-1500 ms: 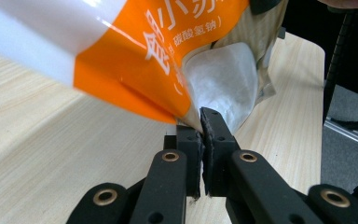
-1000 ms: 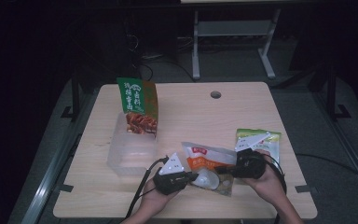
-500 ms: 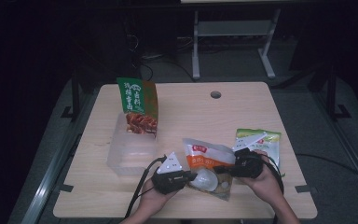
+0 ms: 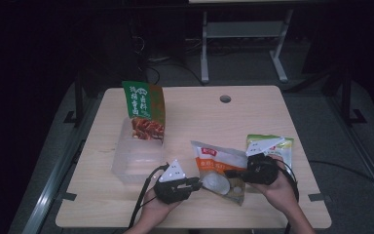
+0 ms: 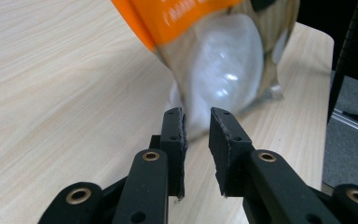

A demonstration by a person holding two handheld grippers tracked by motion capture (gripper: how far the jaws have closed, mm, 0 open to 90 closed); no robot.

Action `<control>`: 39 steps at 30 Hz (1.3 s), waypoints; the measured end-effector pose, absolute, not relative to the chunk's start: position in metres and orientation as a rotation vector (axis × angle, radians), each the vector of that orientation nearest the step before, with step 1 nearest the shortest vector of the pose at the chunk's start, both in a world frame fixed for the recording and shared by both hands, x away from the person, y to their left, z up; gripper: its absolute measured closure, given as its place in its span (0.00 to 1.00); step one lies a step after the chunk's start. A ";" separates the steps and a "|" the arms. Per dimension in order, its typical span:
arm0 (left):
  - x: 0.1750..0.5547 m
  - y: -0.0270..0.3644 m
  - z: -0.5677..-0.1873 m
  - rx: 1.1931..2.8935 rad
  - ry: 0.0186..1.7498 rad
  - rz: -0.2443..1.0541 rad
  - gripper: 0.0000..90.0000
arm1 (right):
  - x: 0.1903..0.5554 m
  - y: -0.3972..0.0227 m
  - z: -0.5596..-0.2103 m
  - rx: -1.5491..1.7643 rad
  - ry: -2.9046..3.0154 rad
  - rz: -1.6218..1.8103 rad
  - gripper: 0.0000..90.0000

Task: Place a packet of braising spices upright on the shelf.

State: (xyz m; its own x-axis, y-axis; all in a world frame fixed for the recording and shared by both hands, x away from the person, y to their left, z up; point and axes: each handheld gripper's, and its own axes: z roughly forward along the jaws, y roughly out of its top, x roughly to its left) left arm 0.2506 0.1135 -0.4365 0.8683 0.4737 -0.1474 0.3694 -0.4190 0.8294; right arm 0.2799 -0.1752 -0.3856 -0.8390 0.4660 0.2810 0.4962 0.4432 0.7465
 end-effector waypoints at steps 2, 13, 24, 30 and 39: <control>0.249 0.114 -0.436 2.052 0.616 0.122 0.82 | 0.281 -0.175 -0.383 -0.891 -2.645 -1.381 1.00; 0.236 0.123 -0.432 2.085 0.585 0.114 0.74 | 0.294 -0.159 -0.360 -0.871 -2.689 -1.404 1.00; 0.224 0.130 -0.433 2.100 0.559 0.108 0.67 | 0.314 -0.121 -0.330 -0.785 -2.715 -1.428 1.00; 0.218 0.125 -0.435 2.112 0.526 0.089 0.65 | 0.328 -0.086 -0.314 -0.723 -2.710 -1.454 1.00; 0.220 0.126 -0.437 2.124 0.512 0.102 0.64 | 0.345 -0.028 -0.308 -0.642 -2.685 -1.474 1.00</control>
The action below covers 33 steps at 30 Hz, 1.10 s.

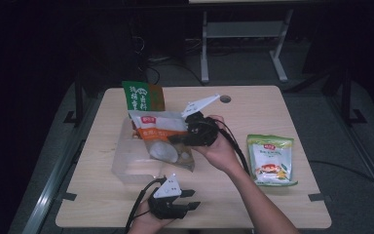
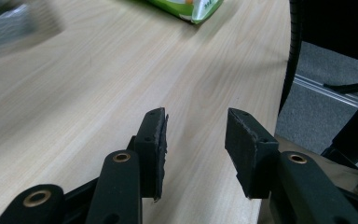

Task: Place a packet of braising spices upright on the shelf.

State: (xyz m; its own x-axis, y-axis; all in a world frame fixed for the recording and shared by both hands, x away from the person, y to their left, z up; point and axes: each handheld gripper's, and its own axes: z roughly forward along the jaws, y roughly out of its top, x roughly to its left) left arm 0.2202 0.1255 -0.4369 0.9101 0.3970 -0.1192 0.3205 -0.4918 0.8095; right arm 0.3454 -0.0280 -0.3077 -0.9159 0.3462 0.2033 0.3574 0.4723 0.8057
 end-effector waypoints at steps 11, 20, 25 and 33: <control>0.219 0.128 -0.440 2.111 0.529 0.088 0.61 | 0.356 0.022 -0.317 -0.602 -2.660 -1.476 1.00; 0.217 0.131 -0.439 2.107 0.538 0.085 0.61 | 0.363 0.054 -0.330 -0.558 -2.626 -1.464 1.00; 0.216 0.131 -0.439 2.095 0.536 0.085 0.61 | 0.367 0.065 -0.342 -0.541 -2.633 -1.433 1.00; 0.216 0.133 -0.439 2.092 0.548 0.081 0.61 | 0.371 0.072 -0.362 -0.580 -2.591 -1.418 1.00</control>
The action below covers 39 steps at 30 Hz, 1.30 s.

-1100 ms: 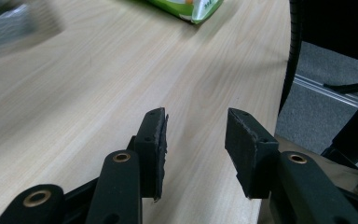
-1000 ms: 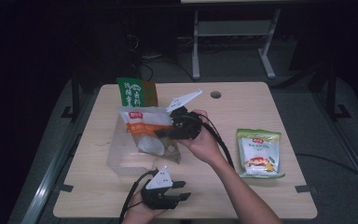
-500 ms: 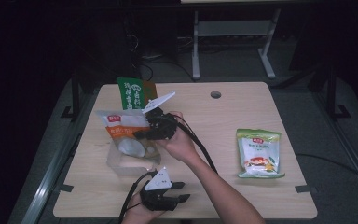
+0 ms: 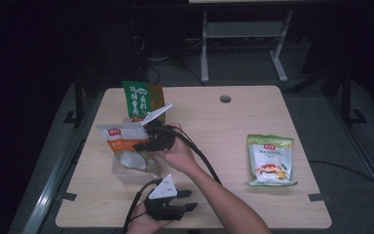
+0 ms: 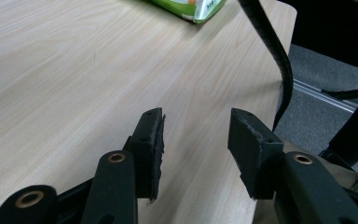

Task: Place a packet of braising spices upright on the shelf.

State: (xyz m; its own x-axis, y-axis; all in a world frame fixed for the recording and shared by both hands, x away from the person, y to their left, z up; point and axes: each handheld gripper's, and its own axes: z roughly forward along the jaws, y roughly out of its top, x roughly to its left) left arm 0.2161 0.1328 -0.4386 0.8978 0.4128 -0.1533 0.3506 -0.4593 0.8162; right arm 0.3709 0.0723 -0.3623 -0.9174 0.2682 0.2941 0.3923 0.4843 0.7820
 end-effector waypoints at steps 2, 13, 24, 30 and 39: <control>0.216 0.133 -0.438 2.092 0.547 0.081 0.61 | 0.372 0.072 -0.364 -0.580 -2.568 -1.429 1.00; 0.215 0.132 -0.439 2.096 0.547 0.080 0.60 | 0.374 0.057 -0.356 -0.606 -2.575 -1.424 0.95; 0.216 0.133 -0.439 2.097 0.540 0.086 0.60 | 0.370 0.055 -0.355 -0.582 -2.637 -1.387 0.99; 0.216 0.132 -0.438 2.093 0.547 0.081 0.60 | 0.368 0.056 -0.361 -0.572 -2.700 -1.318 0.99; 0.216 0.132 -0.439 2.095 0.545 0.082 0.60 | 0.370 0.051 -0.368 -0.564 -2.667 -1.301 0.96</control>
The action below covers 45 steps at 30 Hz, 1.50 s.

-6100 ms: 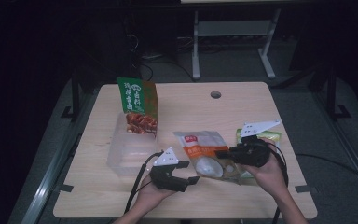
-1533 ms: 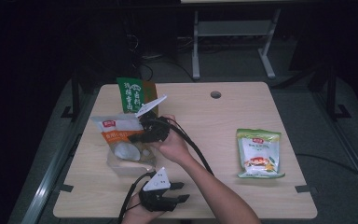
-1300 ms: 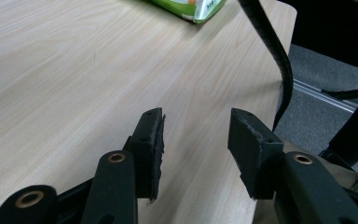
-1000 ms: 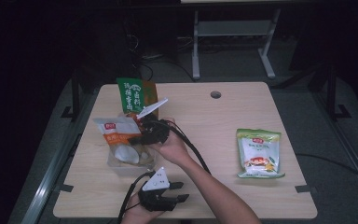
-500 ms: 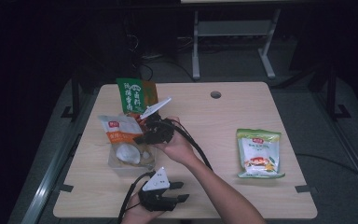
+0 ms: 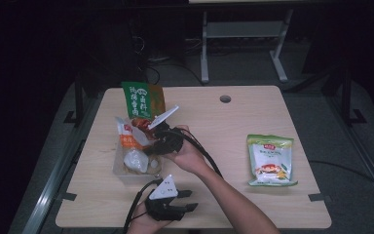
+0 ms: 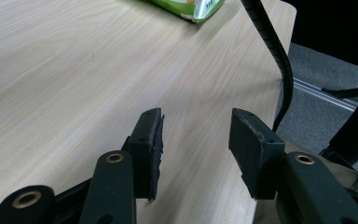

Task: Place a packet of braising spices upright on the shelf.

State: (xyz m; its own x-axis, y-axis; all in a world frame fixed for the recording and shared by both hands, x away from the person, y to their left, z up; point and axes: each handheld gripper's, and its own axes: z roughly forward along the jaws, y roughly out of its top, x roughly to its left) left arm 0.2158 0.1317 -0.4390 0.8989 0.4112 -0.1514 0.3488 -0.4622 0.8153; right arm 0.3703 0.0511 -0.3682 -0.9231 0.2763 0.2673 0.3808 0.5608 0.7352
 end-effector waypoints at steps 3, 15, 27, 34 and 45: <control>0.216 0.132 -0.439 2.094 0.544 0.084 0.59 | 0.373 0.047 -0.369 -0.586 -2.642 -1.283 0.88; 0.216 0.131 -0.439 2.097 0.541 0.082 0.59 | 0.375 0.043 -0.379 -0.576 -2.688 -1.206 0.99; 0.217 0.131 -0.439 2.103 0.538 0.082 0.59 | 0.375 0.037 -0.389 -0.592 -2.669 -1.191 0.98; 0.217 0.131 -0.439 2.099 0.545 0.081 0.58 | 0.374 0.032 -0.385 -0.596 -2.644 -1.228 0.88; 0.220 0.132 -0.439 2.092 0.570 0.082 0.55 | 0.370 0.000 -0.373 -0.619 -2.610 -1.292 0.74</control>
